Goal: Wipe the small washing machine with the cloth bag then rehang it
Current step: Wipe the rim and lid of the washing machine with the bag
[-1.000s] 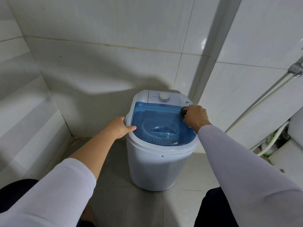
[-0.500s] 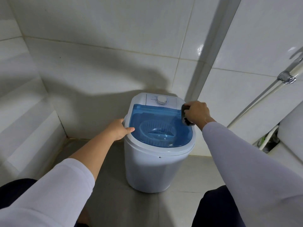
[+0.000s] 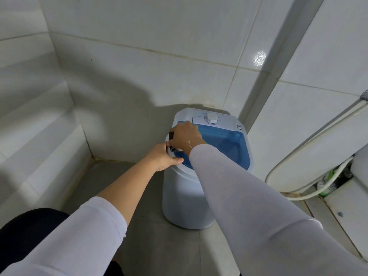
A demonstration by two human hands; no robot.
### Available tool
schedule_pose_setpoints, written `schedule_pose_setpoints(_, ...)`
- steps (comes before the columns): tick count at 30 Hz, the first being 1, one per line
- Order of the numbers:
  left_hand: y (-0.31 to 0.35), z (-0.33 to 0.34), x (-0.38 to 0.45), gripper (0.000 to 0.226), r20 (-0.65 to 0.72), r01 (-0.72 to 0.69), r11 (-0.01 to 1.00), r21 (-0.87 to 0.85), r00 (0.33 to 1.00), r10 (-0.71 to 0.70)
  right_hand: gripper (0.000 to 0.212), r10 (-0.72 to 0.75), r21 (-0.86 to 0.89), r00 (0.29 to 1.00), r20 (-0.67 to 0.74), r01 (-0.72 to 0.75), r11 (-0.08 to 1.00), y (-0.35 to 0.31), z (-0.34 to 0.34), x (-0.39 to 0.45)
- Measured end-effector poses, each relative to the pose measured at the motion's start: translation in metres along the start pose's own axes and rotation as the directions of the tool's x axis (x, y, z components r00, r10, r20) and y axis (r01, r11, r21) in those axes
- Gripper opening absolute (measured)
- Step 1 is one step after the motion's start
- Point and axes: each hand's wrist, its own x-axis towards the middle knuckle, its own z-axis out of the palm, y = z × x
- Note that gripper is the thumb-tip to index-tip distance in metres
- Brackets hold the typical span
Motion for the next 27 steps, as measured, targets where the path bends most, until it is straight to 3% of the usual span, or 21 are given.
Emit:
schedule_pose_setpoints(9,-0.001,-0.001,0.000,0.091,-0.012,0.016,0.999,0.028,1.000,-0.015,0.033,0.036,-0.004,0.998,-0.054,-0.036,0.999,0.010,-0.008,-0.014)
schedule_pose_setpoints(15,0.004,0.001,-0.004,0.071,-0.025,-0.005,1.000,0.009,1.000,0.005,0.035,0.084,-0.019,0.995,-0.060,-0.085,0.996,0.030,-0.014,-0.029)
schedule_pose_setpoints(27,0.009,0.002,-0.011,0.067,-0.040,-0.003,0.998,0.056,0.999,0.005,0.032,0.226,0.006,0.969,-0.100,-0.226,0.974,0.084,-0.019,-0.053)
